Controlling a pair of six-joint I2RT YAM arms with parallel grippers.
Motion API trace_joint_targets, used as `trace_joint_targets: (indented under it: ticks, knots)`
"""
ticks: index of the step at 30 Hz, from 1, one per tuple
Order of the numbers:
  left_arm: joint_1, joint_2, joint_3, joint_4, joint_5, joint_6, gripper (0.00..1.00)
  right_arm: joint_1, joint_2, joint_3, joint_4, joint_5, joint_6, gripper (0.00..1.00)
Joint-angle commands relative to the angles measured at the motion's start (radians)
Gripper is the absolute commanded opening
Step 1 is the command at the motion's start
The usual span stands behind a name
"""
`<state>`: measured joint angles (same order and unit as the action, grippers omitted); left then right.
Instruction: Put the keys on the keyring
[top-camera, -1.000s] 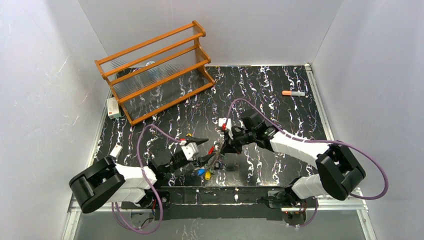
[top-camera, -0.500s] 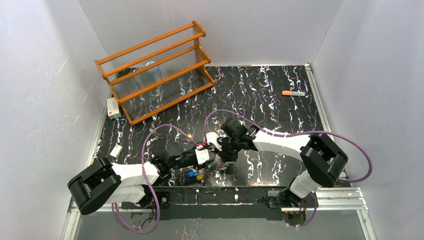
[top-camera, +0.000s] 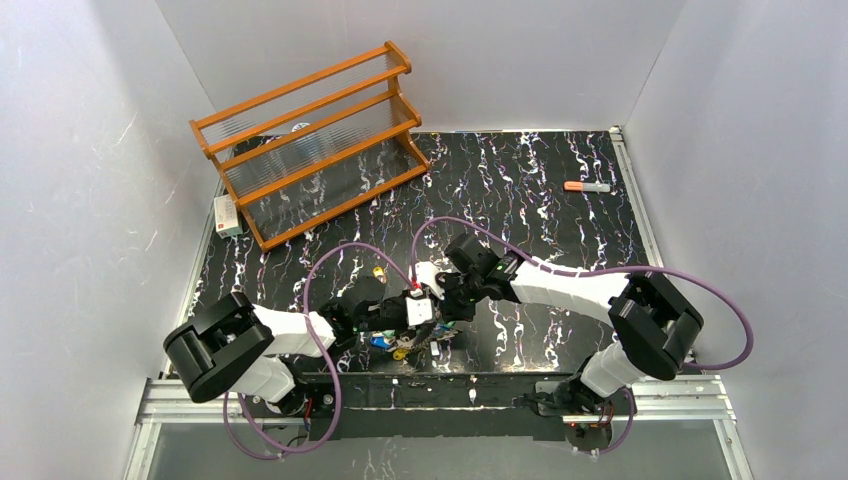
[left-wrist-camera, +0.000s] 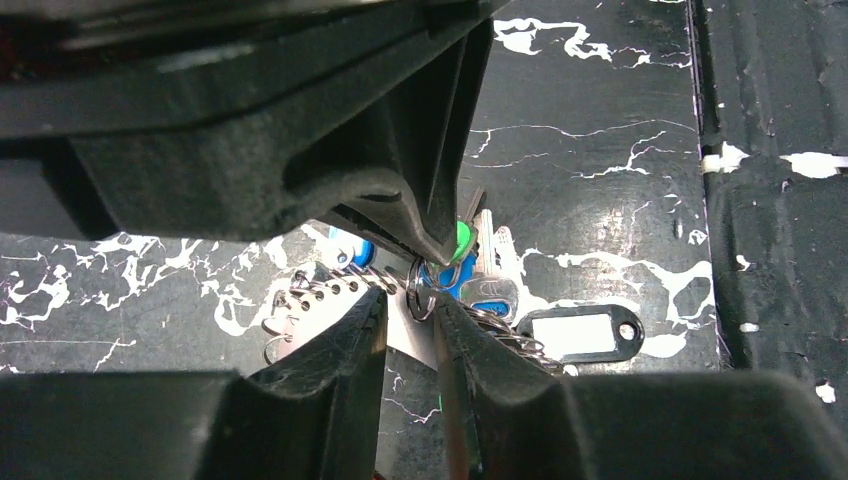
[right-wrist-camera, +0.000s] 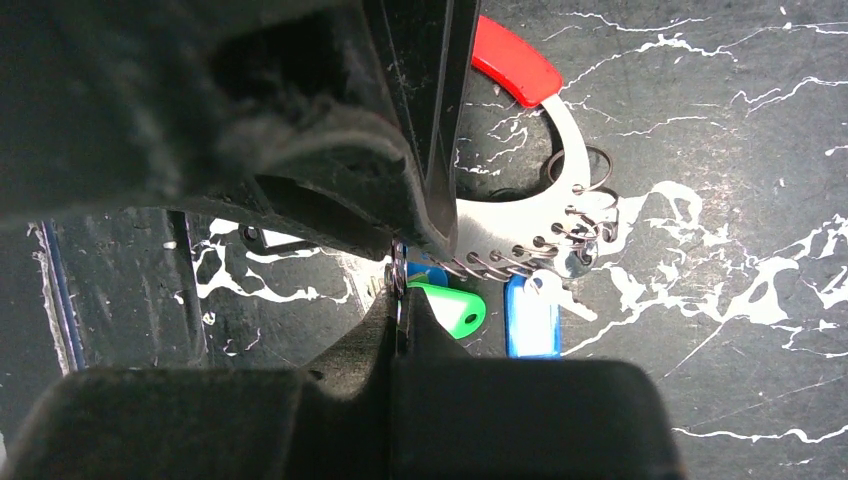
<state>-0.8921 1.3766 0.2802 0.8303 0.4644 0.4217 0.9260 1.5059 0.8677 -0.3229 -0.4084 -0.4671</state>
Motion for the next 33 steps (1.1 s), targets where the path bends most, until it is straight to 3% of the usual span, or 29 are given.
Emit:
trace_joint_targets:
  ticks: [1, 7, 13, 19, 23, 28, 33]
  knots:
    - [-0.002, 0.013, 0.024, 0.001, 0.035, -0.002, 0.21, 0.009, -0.027, -0.006, 0.048, -0.054, 0.007, 0.01]
    - [-0.003, 0.035, 0.027, 0.001, 0.047, 0.002, 0.00, 0.009, -0.027, -0.005, 0.057, -0.059, 0.008, 0.01]
    - [-0.001, -0.014, -0.003, 0.028, 0.015, -0.040, 0.00, 0.002, -0.044, -0.026, 0.108, -0.044, 0.035, 0.03]
    - [-0.002, -0.090, -0.096, 0.198, -0.081, -0.151, 0.00, -0.032, -0.146, -0.118, 0.268, -0.084, 0.110, 0.44]
    - [-0.002, -0.122, -0.151, 0.345, -0.118, -0.217, 0.00, -0.070, -0.243, -0.204, 0.407, -0.133, 0.174, 0.57]
    - [-0.001, -0.117, -0.229, 0.581, -0.164, -0.289, 0.00, -0.181, -0.343, -0.286, 0.579, -0.319, 0.273, 0.55]
    - [-0.002, -0.088, -0.262, 0.762, -0.156, -0.327, 0.00, -0.219, -0.356, -0.313, 0.687, -0.439, 0.323, 0.38]
